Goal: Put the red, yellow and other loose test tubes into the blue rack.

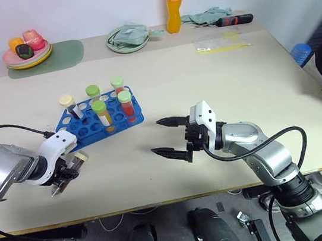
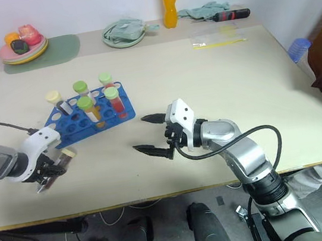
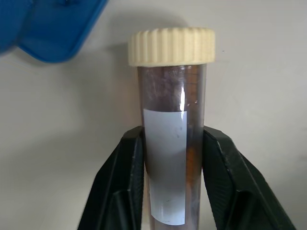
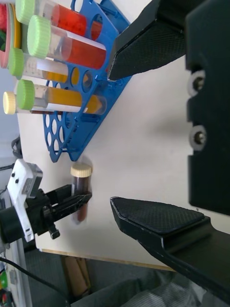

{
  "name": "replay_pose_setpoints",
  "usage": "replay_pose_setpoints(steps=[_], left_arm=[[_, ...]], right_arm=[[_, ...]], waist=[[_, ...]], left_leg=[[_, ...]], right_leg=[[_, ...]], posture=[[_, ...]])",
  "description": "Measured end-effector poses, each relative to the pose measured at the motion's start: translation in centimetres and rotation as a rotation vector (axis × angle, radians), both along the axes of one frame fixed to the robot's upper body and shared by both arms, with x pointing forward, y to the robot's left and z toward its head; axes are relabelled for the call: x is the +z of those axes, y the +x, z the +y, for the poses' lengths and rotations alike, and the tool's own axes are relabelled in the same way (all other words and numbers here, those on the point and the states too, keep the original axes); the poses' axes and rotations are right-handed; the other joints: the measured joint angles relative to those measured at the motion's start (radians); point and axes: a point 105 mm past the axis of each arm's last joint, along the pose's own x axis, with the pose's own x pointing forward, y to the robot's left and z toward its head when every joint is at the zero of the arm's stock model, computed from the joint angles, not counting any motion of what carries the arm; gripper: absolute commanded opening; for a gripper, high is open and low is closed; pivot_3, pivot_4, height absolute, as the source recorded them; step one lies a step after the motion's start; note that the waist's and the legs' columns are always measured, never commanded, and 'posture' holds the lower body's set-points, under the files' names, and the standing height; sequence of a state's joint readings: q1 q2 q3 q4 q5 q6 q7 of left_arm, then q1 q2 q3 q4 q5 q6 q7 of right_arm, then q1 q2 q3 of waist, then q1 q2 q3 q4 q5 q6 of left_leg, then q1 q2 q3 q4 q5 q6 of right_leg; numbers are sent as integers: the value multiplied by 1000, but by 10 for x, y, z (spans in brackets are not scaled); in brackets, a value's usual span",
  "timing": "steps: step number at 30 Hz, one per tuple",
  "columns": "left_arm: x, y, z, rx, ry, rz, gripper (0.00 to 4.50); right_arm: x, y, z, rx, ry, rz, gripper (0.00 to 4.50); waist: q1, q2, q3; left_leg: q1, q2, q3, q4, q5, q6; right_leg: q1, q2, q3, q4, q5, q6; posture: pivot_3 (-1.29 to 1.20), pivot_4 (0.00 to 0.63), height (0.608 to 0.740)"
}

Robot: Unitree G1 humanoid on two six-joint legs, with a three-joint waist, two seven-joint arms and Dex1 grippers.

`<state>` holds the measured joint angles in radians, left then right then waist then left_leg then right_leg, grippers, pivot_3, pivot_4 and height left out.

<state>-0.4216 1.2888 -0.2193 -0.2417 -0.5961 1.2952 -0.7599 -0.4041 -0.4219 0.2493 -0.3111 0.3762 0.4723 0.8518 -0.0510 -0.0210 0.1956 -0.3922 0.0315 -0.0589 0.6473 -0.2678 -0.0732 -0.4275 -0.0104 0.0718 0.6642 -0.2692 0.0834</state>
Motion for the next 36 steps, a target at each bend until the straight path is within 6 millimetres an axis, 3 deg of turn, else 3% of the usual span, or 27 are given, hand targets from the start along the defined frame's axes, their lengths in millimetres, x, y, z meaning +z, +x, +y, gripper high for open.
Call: replay_pose_setpoints(steps=[3,8,11,14,19,22,26,36], left_arm=[[15,-9,-1,-21,-120,-88,1580],[71,-16,-9,-40,-419,-506,1580],[78,-18,0,41,-418,-623,1580],[74,-8,-1,118,-460,-787,1580],[102,24,13,375,-387,-1297,1580],[89,37,-4,383,-309,-1389,1580],[58,53,-26,402,-332,-1384,1580],[41,64,-42,356,-339,-1382,1580]], right_arm=[[1,0,-1,8,-7,-8,4279],[2,-1,-4,14,-13,-10,4279],[1,-2,-3,26,-12,-7,4279],[2,-3,0,44,-12,-5,4279],[4,-1,5,70,-3,-2,4279],[4,0,6,72,-1,1,4279],[4,0,10,80,3,1,4279],[3,2,7,42,5,0,4279]], waist=[[0,0,0],[9,0,0],[9,0,-1],[9,-1,-1],[14,-4,-3],[14,-4,-3],[10,-4,-3],[9,-4,-3]], left_leg=[[0,0,0,0,0,0],[0,0,0,1,0,0],[2,0,0,2,0,0],[1,0,-1,2,0,0],[1,-1,-1,3,0,0],[1,-1,0,2,0,0],[1,-1,0,2,0,0],[1,-1,-1,2,0,0]], right_leg=[[0,0,0,0,0,0],[1,-1,-1,1,0,0],[2,-2,0,0,0,0],[2,-1,0,0,0,0],[3,-3,0,0,1,0],[3,-3,0,0,1,0],[3,-2,0,0,1,0],[3,-2,0,0,1,1]], posture=[[0,150,740],[0,150,740],[0,150,740],[0,150,740],[0,150,740],[0,150,740],[0,150,740],[0,150,740]])
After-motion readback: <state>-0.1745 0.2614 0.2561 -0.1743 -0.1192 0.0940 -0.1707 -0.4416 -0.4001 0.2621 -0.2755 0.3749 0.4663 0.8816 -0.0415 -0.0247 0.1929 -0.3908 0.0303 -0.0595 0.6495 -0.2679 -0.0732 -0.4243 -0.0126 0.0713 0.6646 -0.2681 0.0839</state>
